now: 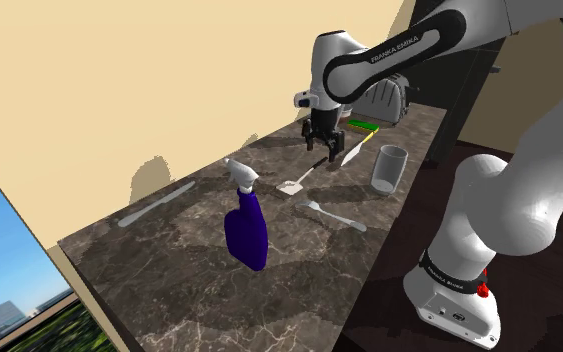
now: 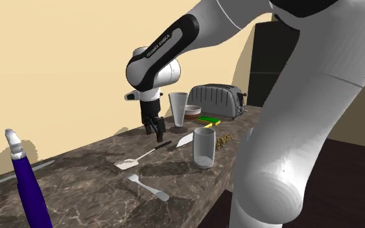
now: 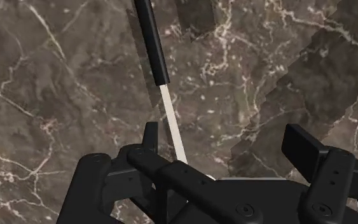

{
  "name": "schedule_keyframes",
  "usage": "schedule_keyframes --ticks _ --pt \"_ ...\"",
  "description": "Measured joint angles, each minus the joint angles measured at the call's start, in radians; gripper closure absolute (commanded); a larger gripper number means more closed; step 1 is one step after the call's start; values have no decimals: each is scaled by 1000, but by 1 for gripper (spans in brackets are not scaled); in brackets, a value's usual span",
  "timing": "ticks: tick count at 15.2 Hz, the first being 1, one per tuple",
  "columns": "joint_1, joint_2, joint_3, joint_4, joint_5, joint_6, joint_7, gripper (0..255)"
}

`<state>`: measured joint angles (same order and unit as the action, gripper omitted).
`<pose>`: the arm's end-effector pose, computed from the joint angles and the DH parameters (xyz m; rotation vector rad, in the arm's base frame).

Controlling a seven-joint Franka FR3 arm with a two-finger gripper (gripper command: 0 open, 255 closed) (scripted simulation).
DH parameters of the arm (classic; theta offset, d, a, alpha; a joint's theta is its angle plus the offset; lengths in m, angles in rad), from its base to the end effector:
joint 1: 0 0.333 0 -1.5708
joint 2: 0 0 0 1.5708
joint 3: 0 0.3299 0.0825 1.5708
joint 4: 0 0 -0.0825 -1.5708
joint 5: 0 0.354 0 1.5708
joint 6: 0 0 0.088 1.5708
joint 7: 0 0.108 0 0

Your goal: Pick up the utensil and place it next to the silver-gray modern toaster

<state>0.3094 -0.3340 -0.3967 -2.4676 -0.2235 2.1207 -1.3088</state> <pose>0.4005 -0.0501 0.4326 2.4156 1.9607 -0.0959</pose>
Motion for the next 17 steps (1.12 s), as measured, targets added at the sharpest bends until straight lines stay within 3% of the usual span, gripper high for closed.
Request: schedule_keyframes --ticks 2,4,11,17 --pt "37 79 -29 30 15 67 -145 0" --pt "53 113 -37 30 23 108 -210 0" --pt "59 182 -55 -10 39 218 -248 0" --pt "58 188 -57 -15 41 230 -251 0"
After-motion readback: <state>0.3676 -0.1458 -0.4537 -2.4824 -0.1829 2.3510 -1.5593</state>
